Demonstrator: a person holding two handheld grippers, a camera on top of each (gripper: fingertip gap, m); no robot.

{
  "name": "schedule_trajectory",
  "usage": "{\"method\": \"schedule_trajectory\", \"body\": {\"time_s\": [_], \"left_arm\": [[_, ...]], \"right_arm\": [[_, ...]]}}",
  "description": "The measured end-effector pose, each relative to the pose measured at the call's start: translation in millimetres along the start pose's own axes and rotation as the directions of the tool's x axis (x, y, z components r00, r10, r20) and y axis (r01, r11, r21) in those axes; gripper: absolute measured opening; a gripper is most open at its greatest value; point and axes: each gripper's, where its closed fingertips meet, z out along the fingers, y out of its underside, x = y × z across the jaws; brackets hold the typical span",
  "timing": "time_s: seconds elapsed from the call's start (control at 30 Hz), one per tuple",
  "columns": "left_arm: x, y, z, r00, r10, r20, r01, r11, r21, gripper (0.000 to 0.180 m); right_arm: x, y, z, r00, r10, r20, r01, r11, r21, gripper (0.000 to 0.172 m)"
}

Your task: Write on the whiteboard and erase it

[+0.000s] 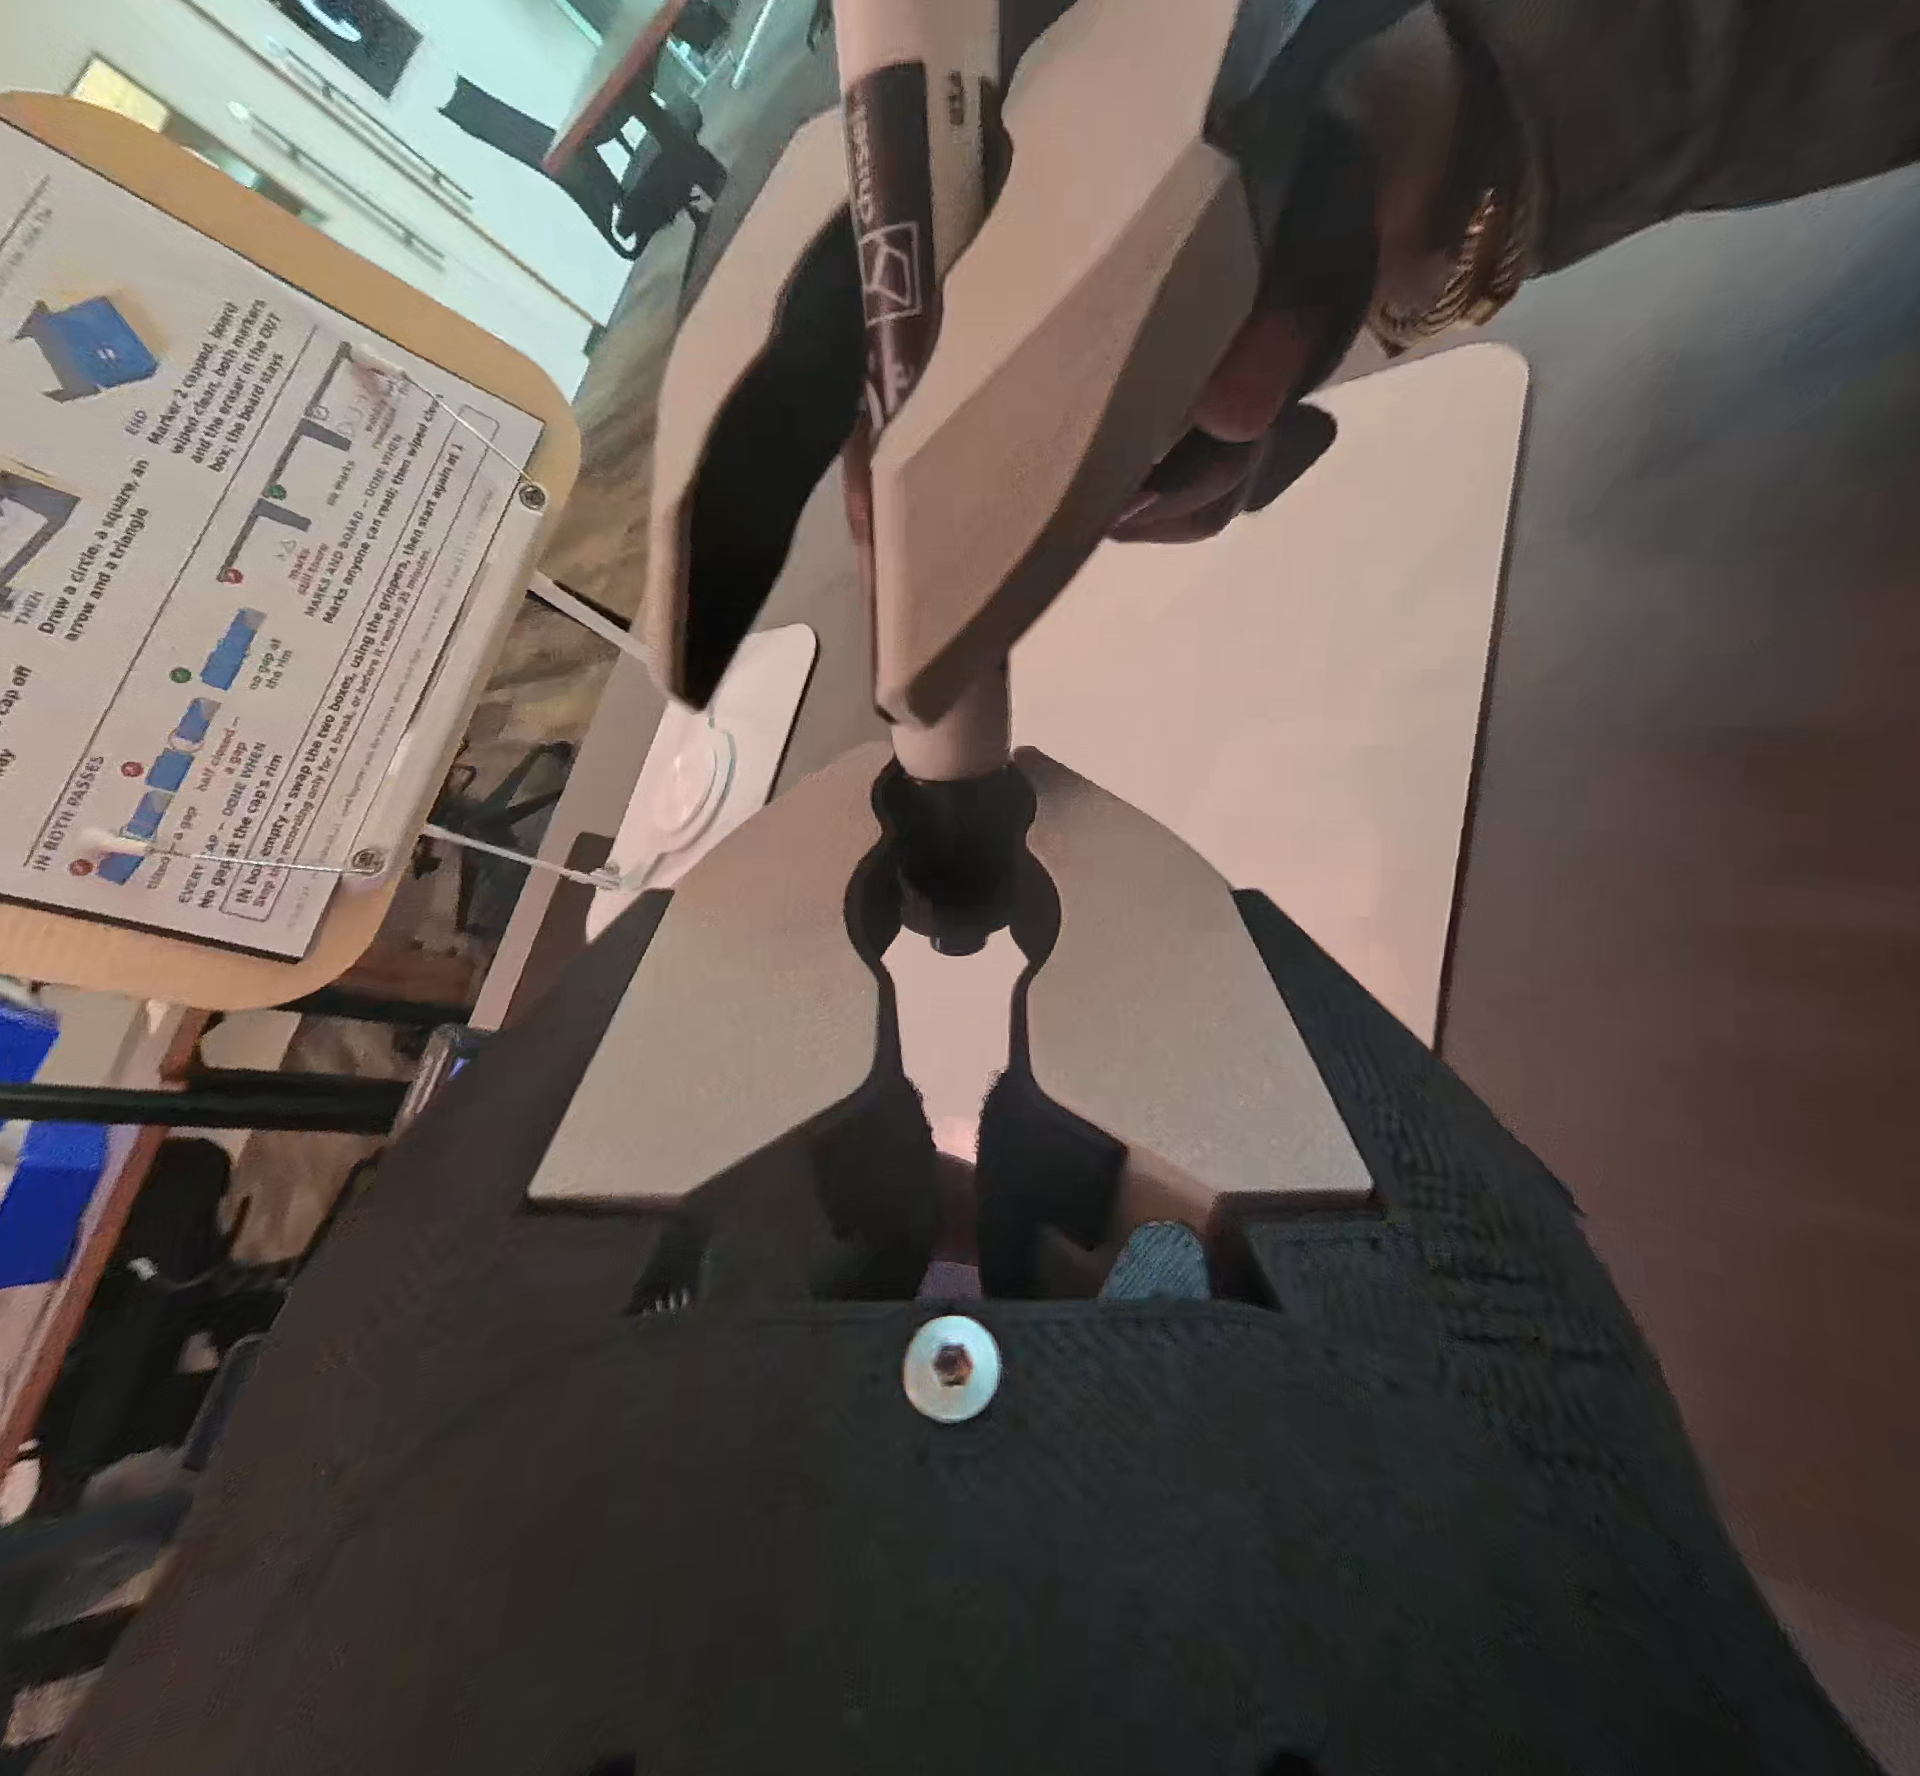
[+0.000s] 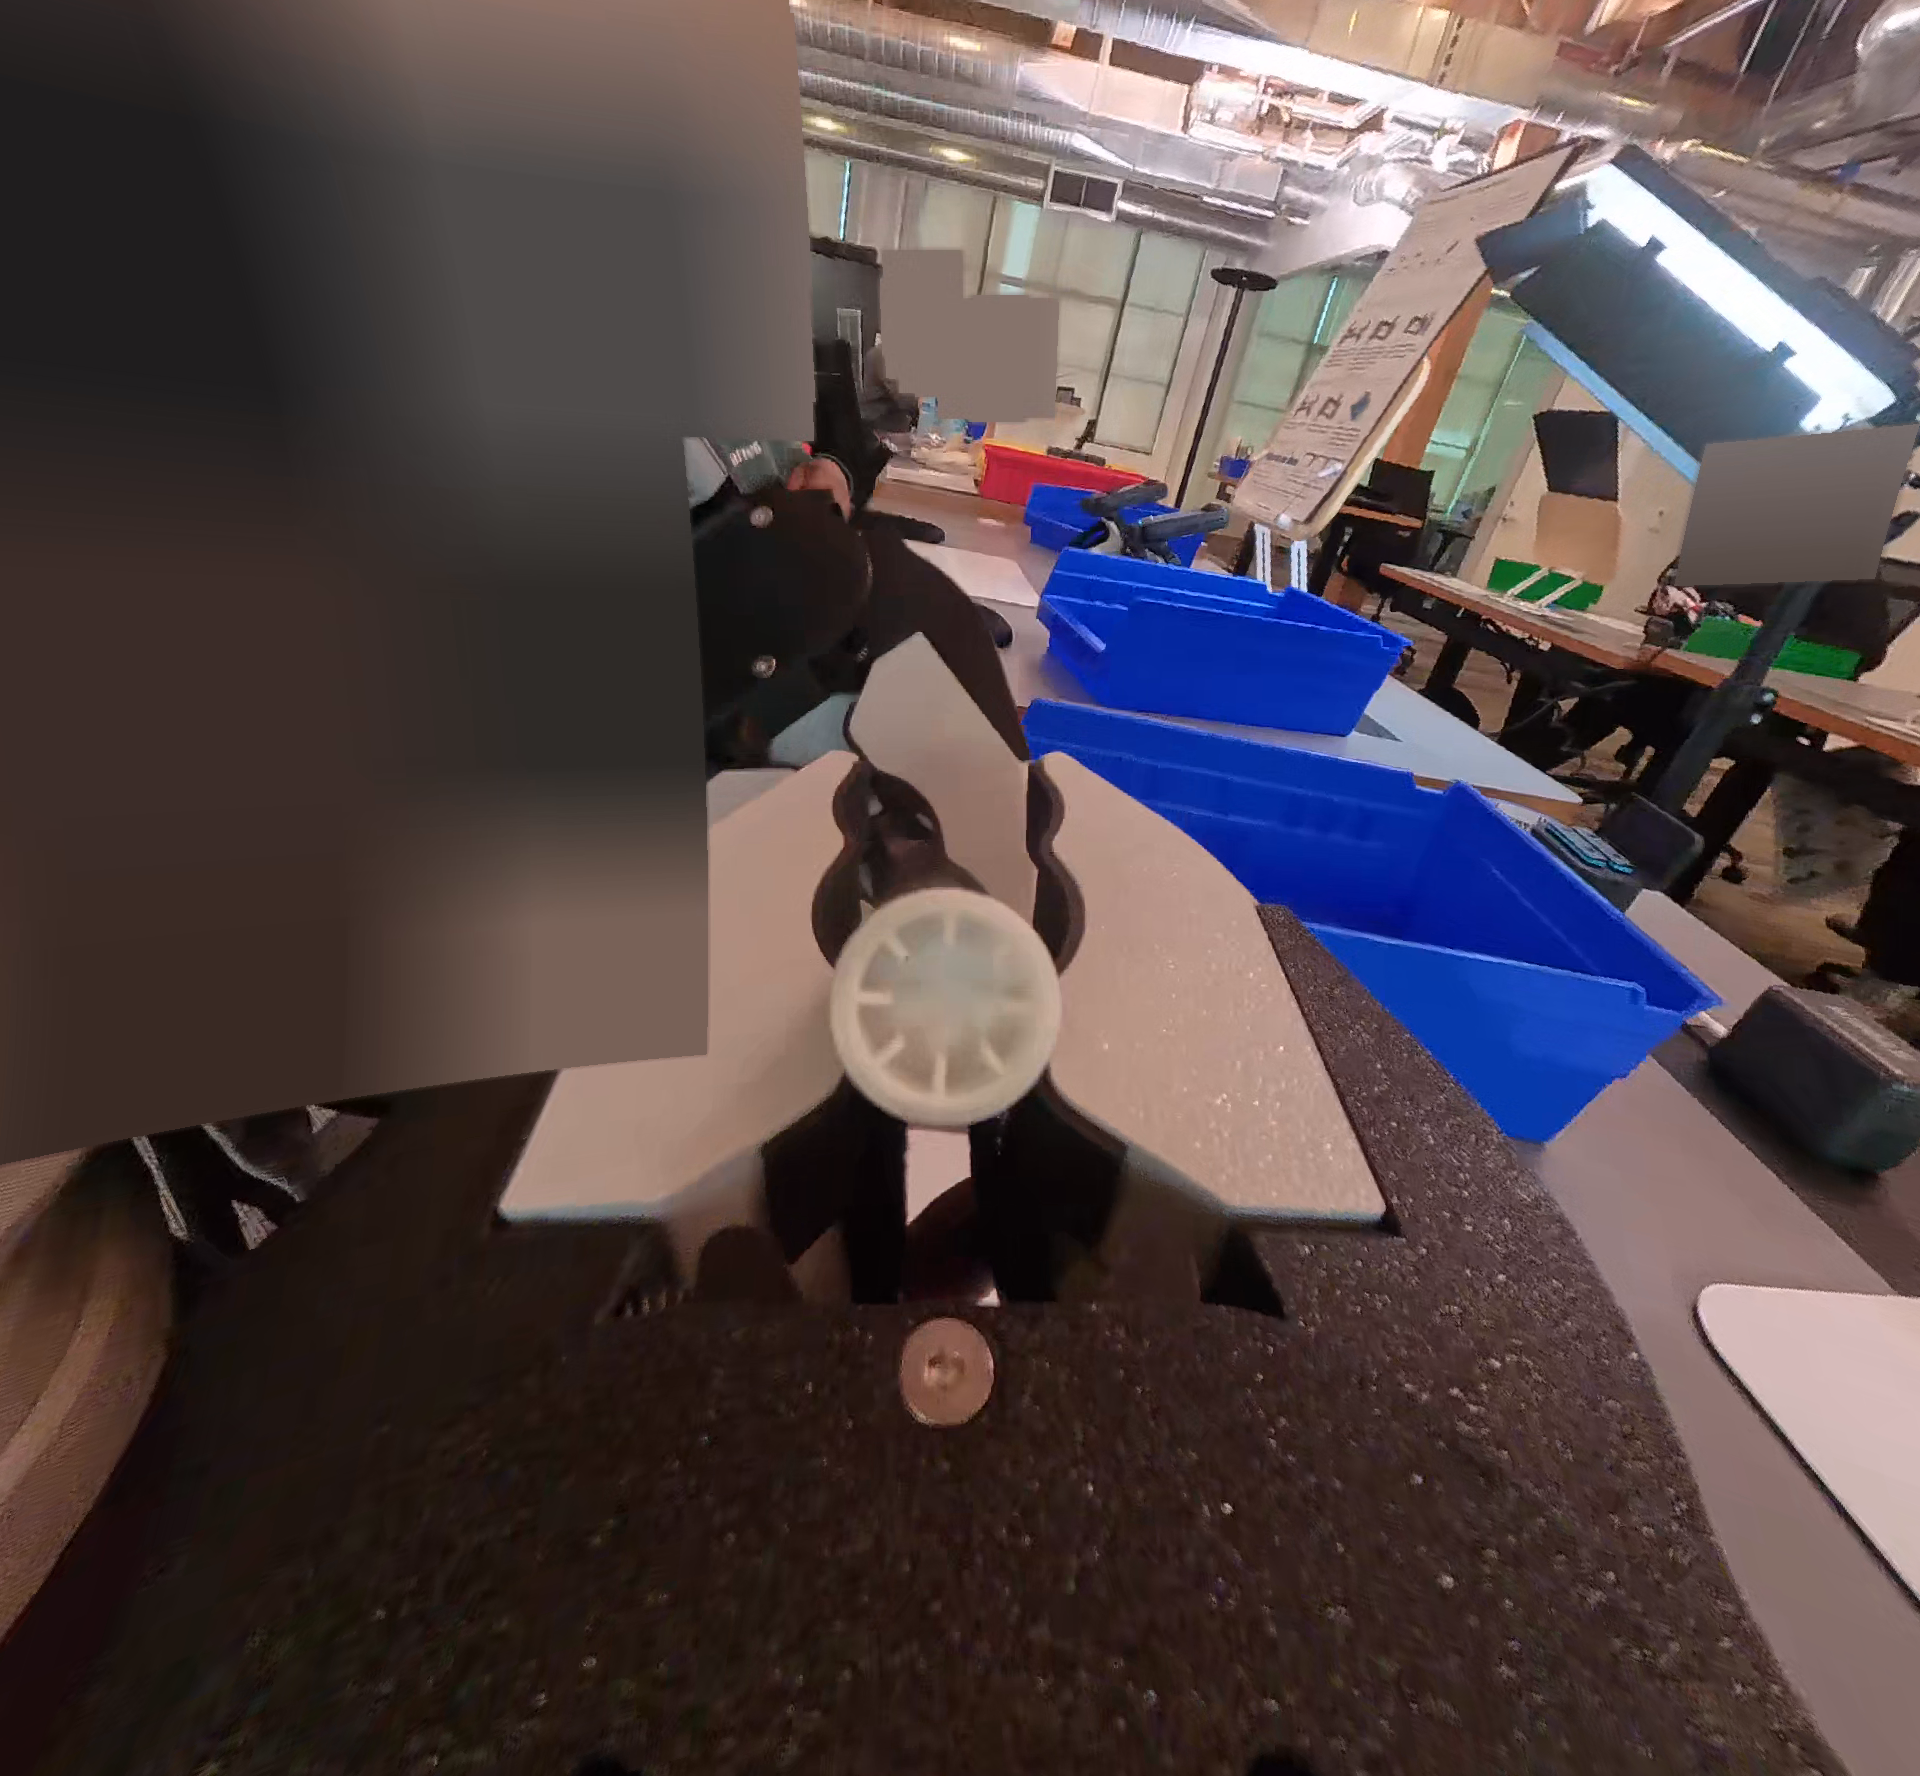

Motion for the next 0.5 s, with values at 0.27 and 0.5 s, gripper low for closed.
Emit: {"method": "schedule_trajectory", "body": {"time_s": [0.27,0.5], "left_arm": [[10.8,-4.5,5.5,0.951,-0.263,-0.161,0.287,0.946,0.149,0.039],[-10.2,127.6,36.0,0.734,-0.676,0.072,0.675,0.713,-0.193,0.081]], "right_arm": [[4.9,4.1,-22.1,0.995,0.007,-0.1,-0.005,1.0,0.026,0.026],[25.4,10.4,-54.1,0.963,0.165,-0.211,-0.13,0.977,0.17,0.025]]}}
